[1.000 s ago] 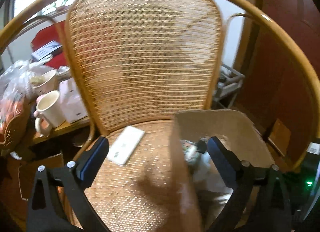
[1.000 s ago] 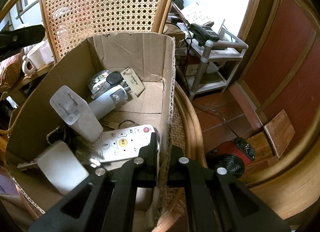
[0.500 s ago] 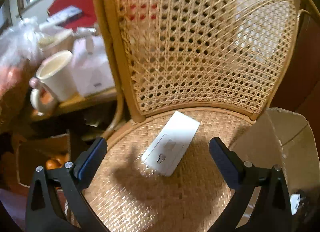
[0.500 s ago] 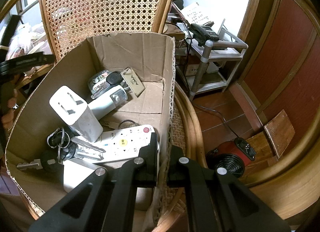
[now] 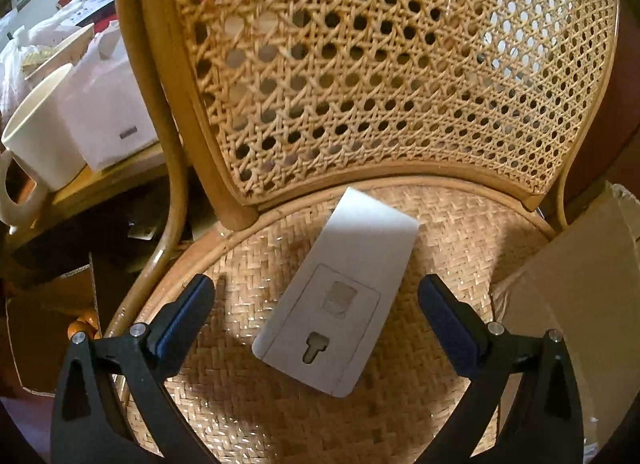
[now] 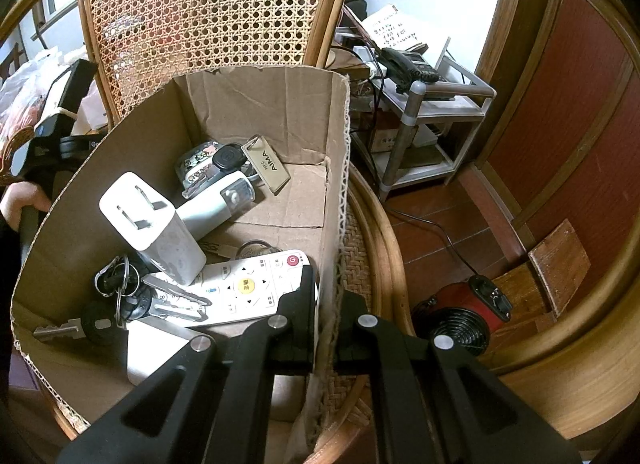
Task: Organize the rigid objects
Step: 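Move the left gripper to the flat white plate and grasp it, then carry the white plate over the box with the left gripper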
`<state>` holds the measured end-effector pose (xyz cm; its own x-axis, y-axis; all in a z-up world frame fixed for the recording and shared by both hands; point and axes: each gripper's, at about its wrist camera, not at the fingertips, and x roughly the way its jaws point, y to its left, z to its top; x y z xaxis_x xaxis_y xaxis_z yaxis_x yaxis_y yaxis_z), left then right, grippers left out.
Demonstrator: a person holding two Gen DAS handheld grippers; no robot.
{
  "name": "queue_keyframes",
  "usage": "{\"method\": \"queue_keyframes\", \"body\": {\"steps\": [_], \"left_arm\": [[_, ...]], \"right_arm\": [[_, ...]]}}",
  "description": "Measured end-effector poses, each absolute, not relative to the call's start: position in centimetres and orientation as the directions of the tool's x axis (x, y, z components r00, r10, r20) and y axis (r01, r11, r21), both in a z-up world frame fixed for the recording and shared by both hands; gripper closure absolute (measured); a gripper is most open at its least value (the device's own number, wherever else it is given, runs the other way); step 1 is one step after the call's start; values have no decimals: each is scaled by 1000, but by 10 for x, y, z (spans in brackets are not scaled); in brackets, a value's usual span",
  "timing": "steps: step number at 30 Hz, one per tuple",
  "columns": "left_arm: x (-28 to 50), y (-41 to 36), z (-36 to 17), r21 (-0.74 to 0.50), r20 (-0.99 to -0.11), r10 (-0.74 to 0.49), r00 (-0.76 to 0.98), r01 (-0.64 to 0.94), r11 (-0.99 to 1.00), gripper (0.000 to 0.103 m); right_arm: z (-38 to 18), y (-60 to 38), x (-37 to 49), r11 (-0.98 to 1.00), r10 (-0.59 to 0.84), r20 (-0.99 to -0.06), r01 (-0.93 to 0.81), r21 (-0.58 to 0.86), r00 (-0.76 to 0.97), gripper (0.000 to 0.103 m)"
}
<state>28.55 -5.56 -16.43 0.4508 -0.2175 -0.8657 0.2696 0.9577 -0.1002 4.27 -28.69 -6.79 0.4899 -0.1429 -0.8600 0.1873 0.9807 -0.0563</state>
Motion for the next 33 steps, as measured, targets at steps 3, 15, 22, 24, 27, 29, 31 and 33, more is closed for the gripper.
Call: {"method": "queue_keyframes", "body": {"steps": [3,15,22,24,27,29,31,33], "left_arm": [[285,-56,-172,-82,-869,-205,451,278,957,4],[250,-83,-161,-11,-857,-196,476,364,932,54],[199,-97,-120,-9,-807,-239,540,394,919,55],[182,-104,-100,13,-770,-259,583,421,907,55],[157,-119,-67,-8,-713,-330,619,463,886,55],[145,-125,-50,-37,-688,-371,624,480,876,55],[131,-134,-37,-58,-671,-402,624,496,866,55],[118,-142,-28,-84,-664,-442,603,527,846,55]], "right_arm": [[-68,-287,43,981,-143,-860,187,-56,490,95],[-68,-288,43,981,-142,-860,187,-55,490,95],[-68,-288,43,981,-142,-860,187,-56,490,95],[-68,-288,43,981,-143,-860,187,-56,489,95],[-68,-288,43,981,-143,-860,187,-56,490,95],[-68,-289,43,980,-143,-860,189,-56,489,95],[-68,-289,43,980,-143,-861,190,-55,489,95],[-68,-289,43,980,-143,-861,190,-55,489,95]]}}
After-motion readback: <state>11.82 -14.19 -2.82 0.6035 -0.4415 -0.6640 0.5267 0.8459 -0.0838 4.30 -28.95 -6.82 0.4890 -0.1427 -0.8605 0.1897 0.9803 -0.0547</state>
